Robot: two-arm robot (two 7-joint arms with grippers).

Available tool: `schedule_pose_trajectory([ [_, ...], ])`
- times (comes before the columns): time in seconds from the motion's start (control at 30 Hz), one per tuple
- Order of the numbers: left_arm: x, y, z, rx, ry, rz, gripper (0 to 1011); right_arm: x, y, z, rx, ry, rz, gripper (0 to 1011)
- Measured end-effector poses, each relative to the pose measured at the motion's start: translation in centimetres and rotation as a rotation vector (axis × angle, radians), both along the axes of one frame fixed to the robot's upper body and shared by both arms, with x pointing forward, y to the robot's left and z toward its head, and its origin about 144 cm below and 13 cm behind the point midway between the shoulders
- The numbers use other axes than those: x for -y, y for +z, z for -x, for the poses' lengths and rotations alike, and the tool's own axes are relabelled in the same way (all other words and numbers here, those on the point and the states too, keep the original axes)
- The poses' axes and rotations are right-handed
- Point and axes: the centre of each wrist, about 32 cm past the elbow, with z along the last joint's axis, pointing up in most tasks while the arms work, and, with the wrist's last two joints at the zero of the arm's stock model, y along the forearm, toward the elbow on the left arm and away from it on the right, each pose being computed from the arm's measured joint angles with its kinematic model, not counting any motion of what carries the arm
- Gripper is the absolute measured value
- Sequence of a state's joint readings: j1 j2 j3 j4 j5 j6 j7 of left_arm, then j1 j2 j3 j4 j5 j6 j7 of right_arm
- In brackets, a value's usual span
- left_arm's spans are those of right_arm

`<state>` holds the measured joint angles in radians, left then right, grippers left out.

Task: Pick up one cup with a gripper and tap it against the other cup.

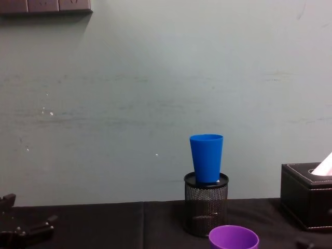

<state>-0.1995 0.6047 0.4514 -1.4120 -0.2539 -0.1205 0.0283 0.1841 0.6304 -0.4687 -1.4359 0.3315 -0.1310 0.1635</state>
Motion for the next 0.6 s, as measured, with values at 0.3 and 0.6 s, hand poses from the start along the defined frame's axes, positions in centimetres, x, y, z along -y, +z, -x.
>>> schedule_pose_trajectory([
  [0.3, 0.0, 0.0, 0.0, 0.000, 0.000, 0.000, 1000, 0.0, -0.8, 0.2, -0.135, 0.274, -0.176, 1000],
  [0.6, 0.0, 0.0, 0.0, 0.000, 0.000, 0.000, 1000, -1.7, -1.5, -0.5, -0.161, 0.359, -0.228, 1000],
])
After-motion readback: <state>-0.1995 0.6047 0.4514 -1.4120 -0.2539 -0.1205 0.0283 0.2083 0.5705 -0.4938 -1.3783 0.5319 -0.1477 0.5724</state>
